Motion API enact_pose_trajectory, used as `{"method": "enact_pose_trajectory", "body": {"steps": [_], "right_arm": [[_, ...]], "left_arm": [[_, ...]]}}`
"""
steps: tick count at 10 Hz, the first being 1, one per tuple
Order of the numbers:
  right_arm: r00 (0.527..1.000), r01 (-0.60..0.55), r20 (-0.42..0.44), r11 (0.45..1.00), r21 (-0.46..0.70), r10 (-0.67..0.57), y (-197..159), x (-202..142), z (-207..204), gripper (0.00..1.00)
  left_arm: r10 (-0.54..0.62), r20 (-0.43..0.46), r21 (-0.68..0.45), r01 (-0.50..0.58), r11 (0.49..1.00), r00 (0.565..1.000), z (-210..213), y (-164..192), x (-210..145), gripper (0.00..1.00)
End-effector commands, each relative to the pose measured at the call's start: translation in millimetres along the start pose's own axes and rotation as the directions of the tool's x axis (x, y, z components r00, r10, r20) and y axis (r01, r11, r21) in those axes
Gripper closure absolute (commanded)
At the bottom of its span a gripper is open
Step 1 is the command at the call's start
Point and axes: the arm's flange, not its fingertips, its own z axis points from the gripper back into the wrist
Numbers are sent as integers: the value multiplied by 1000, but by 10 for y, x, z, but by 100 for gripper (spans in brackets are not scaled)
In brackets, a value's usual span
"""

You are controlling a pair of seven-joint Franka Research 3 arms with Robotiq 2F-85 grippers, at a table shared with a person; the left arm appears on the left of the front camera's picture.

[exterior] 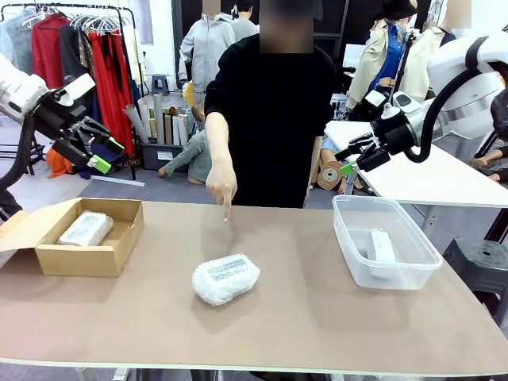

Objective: Separate and place wrapped and unwrapped clocks.
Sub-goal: Pick up the Digital clock indicated by the person.

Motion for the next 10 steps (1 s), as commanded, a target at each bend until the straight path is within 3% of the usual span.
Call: {"method": "enact_pose_trajectory", "body": {"steps": [1,6,10], "right_arm": [[1000,-9,-6,1000,-2,9,1,14,6,0],[1000,-9,-6,1000,-2,9,1,14,6,0],[1000,-9,-6,1000,-2,9,1,14,6,0]], "left_arm": [[0,0,0,0,1000,1000,0,0,0,0],[31,-214,59,-19,998,976,-169,-380,269,0],[33,-396,153,31,988,918,-422,-909,644,0]]}}
